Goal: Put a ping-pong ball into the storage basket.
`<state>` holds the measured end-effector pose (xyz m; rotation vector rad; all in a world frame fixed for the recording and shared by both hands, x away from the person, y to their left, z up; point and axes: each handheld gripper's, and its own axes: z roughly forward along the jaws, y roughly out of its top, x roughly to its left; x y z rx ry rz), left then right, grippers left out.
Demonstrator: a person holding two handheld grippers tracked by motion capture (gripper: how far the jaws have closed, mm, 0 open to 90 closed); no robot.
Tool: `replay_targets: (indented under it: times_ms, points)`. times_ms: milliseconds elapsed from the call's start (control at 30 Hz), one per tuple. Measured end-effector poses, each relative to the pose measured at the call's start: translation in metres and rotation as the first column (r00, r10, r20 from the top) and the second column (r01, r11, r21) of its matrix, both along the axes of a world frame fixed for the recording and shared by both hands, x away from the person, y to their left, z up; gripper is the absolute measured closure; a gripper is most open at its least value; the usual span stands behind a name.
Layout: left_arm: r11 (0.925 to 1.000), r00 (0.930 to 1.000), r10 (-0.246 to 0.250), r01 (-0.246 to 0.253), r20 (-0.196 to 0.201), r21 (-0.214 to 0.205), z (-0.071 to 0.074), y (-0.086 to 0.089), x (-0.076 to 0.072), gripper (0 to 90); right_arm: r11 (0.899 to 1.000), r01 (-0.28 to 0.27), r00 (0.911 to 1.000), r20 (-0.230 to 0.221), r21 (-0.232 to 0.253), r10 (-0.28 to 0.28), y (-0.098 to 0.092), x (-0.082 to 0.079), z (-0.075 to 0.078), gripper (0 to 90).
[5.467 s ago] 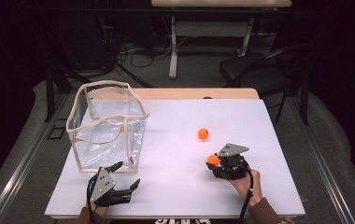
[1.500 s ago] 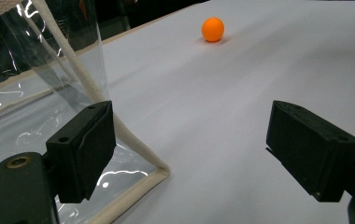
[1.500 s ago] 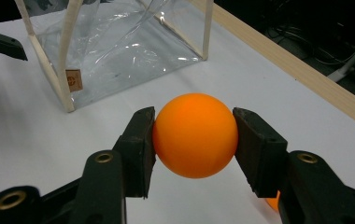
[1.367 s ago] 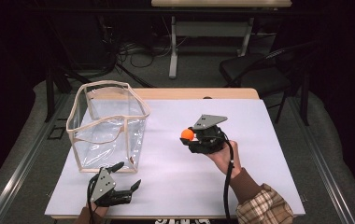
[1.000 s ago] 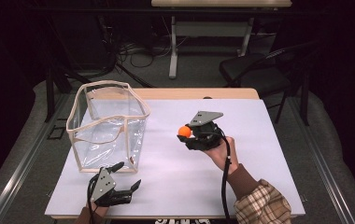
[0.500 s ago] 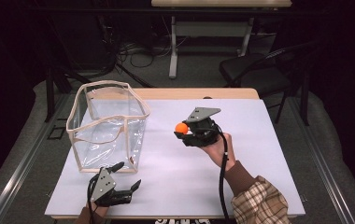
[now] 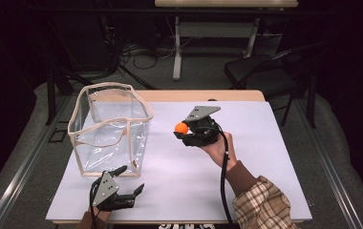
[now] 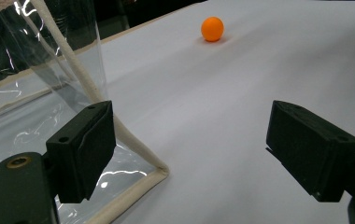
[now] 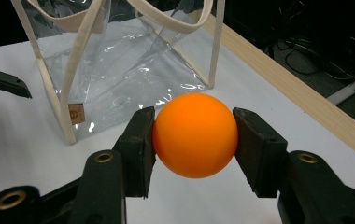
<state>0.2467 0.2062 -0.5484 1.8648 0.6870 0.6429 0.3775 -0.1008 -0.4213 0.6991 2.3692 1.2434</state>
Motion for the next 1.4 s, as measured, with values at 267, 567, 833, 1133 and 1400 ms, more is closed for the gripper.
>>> replay_targets:
  times_ms: [267,567,833,1133,1400]
  points:
    - [1.0,1.0,0.0,0.0,0.0,0.001,0.0,0.0,0.0,15.9,1.0,-0.007,0.9999,0.008,0.011,0.007,0.006,0.005,0.007,51.0]
    - [1.0,1.0,-0.001,0.001,-0.001,0.001,0.0,0.0,0.0,15.9,1.0,-0.005,1.0,0.007,0.019,0.005,0.012,0.013,0.013,51.0]
    - [1.0,1.0,-0.001,0.001,0.0,0.001,0.0,0.0,0.0,15.9,1.0,-0.01,0.9998,0.018,0.021,0.01,0.018,0.021,0.019,51.0]
    - [1.0,1.0,-0.002,0.002,0.001,0.0,0.0,0.0,0.0,15.9,1.0,-0.018,0.9996,0.023,0.018,0.018,0.028,0.025,0.024,51.0]
    - [1.0,1.0,-0.001,0.001,0.0,0.001,0.0,0.0,0.0,15.9,1.0,-0.027,0.9992,0.029,0.01,0.027,0.035,0.028,0.028,51.0]
